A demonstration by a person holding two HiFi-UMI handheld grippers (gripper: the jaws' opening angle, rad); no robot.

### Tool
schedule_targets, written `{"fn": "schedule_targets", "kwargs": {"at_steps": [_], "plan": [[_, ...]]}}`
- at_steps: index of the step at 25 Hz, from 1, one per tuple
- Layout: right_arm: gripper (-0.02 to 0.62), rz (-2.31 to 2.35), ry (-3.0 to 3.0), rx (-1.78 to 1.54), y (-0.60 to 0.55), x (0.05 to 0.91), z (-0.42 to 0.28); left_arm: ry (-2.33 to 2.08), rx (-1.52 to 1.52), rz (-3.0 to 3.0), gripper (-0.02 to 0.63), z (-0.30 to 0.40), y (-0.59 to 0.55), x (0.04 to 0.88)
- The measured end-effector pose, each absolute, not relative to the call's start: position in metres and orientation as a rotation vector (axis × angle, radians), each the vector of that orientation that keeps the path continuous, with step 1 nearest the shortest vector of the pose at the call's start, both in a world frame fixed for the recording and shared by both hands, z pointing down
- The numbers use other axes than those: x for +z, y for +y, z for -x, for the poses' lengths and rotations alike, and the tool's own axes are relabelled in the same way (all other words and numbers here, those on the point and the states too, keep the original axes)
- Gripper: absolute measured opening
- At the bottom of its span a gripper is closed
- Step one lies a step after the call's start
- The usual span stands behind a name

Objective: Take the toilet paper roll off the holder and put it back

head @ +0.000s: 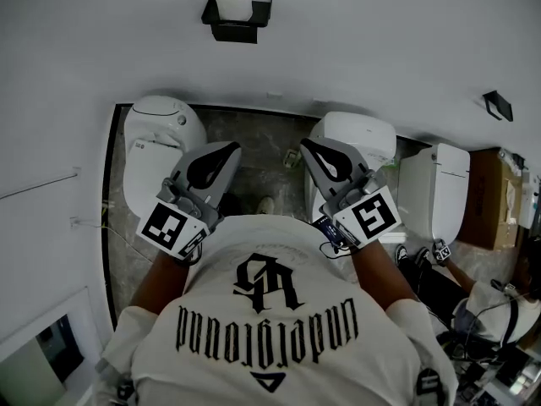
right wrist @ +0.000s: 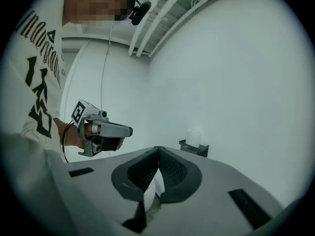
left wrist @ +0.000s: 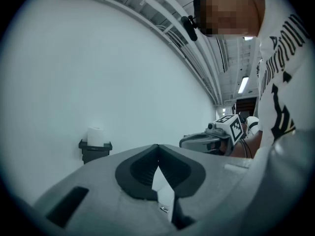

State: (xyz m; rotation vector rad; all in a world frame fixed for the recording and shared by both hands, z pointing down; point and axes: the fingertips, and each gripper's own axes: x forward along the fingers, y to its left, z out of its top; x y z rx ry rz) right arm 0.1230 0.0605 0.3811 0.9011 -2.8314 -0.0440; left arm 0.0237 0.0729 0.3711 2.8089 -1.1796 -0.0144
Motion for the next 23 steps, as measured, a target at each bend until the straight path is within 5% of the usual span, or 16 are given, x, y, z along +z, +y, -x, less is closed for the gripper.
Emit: {"fn": "schedule_targets", "kwargs": {"at_steps": [23], "plan": [[0.014,-0.896,-2.83,-0.042,0.049,0.377,-0.116,-1.098,-0.025,-2.826,0.012,-0.027,0.06,0.369]]}}
